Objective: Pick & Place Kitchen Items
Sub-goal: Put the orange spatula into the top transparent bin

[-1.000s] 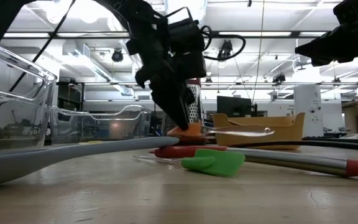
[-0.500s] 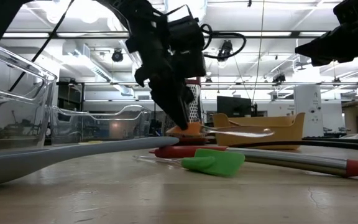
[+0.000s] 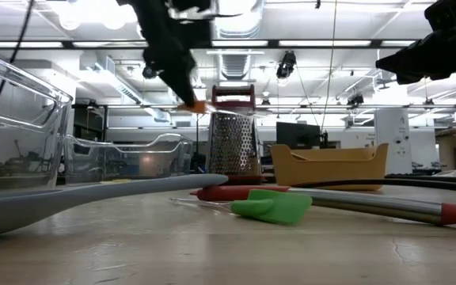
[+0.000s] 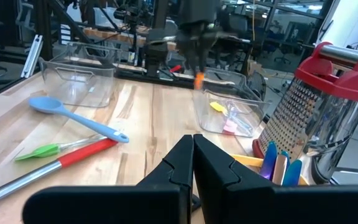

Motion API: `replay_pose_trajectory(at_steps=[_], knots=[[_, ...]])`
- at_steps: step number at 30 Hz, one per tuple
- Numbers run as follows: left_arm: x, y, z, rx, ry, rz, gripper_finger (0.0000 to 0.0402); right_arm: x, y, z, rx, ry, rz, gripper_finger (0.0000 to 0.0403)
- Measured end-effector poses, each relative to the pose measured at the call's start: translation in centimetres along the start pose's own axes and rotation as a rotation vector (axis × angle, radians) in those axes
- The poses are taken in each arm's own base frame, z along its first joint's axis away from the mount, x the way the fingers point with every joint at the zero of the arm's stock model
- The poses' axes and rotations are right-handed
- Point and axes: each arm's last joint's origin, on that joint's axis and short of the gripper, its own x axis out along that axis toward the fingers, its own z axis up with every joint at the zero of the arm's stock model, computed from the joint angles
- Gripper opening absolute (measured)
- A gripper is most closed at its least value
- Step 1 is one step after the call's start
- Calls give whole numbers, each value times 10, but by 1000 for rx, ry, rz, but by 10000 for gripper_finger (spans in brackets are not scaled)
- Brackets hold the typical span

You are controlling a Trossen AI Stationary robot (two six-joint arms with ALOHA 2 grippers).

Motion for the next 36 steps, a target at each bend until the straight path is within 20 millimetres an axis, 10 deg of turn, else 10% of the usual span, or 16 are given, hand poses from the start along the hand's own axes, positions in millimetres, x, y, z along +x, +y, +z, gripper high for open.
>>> replay_pose_trajectory(at_steps=[17,36], knots=[[-29,38,-128,-475,67,339,40,0,0,0,0,-1,0,9],[-6,33,-141,-621,79,358,82,0,0,0,0,-1,0,9]])
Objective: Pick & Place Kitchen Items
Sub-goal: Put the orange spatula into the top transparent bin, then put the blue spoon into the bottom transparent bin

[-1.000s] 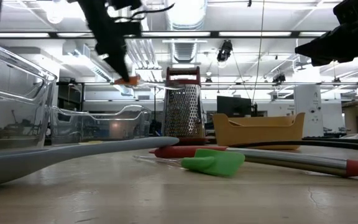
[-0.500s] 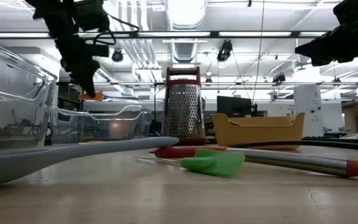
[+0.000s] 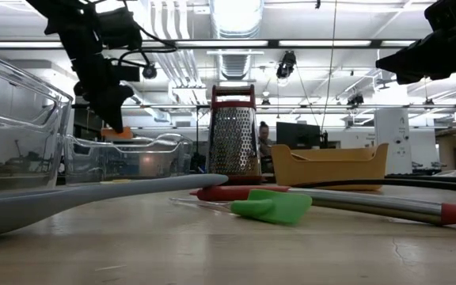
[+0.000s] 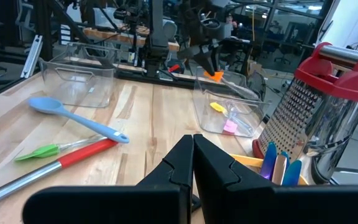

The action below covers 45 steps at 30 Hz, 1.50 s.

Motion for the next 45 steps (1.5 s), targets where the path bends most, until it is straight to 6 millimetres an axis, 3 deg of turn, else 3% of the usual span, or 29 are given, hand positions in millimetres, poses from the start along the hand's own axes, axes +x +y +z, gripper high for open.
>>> replay_pose_trajectory(at_steps=[6,10,19,24,33,45], knots=[[0,0,0,-51,1,-7,150,0,0,0,0,0,0,9],[-4,-5,3,-60,-3,-107,182,0,0,0,0,0,0,9],[-49,-35,38,-50,-242,-338,193,0,0,0,0,0,0,9],[-69,-64,40,-37,-310,-467,193,0,0,0,0,0,0,9],[-84,-131,26,-16,-361,-650,193,0,0,0,0,0,0,9],[-93,-208,-3,118,-352,-634,193,0,0,0,0,0,0,9]])
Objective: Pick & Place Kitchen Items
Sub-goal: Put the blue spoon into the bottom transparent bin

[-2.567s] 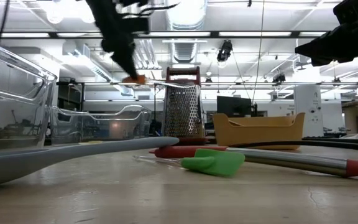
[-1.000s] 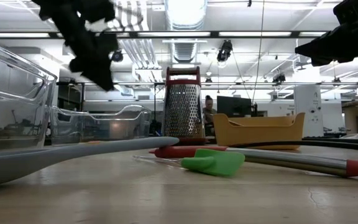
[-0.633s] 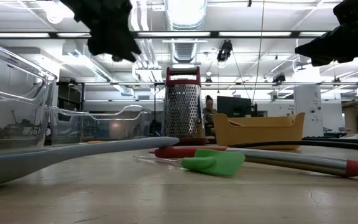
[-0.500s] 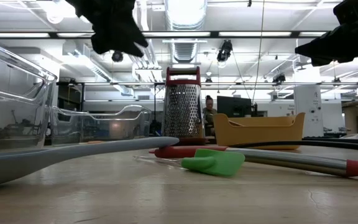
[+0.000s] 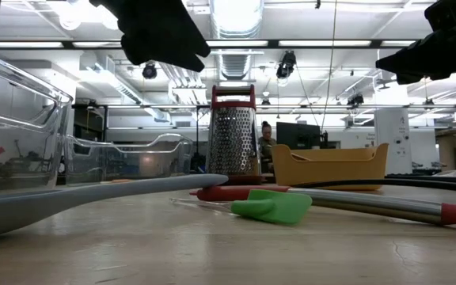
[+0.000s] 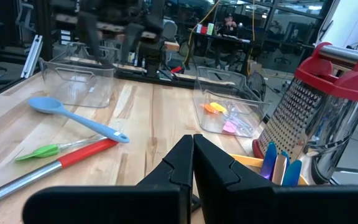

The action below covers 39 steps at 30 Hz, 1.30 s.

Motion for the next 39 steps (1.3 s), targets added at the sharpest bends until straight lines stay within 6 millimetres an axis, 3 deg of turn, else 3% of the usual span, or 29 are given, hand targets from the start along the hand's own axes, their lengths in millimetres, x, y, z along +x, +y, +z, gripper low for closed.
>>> replay_pose_trajectory(at_steps=[7,22,30,39], knots=[[23,-24,-18,-11,54,24,193,0,0,0,0,0,0,9],[46,-44,-51,-158,125,61,193,0,0,0,0,0,0,9],[54,-41,-59,-228,136,124,193,0,0,0,0,0,0,9],[78,-29,-75,-248,194,214,193,0,0,0,0,0,0,9]])
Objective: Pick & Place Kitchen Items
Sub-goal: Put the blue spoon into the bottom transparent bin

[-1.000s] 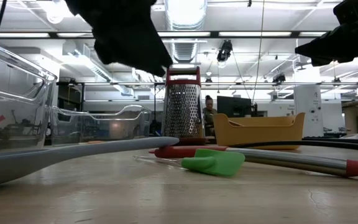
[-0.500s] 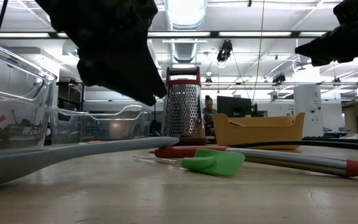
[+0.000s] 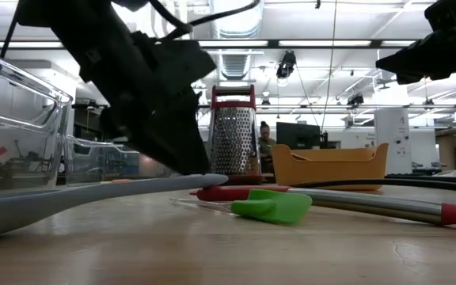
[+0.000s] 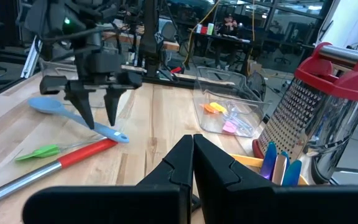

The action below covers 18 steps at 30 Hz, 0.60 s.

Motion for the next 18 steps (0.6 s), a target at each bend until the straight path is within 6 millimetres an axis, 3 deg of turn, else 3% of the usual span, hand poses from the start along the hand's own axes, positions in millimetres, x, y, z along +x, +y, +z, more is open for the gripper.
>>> replay_pose_trajectory(at_steps=[18], knots=[[13,4,-6,47,107,-13,183,0,0,0,0,0,0,9]])
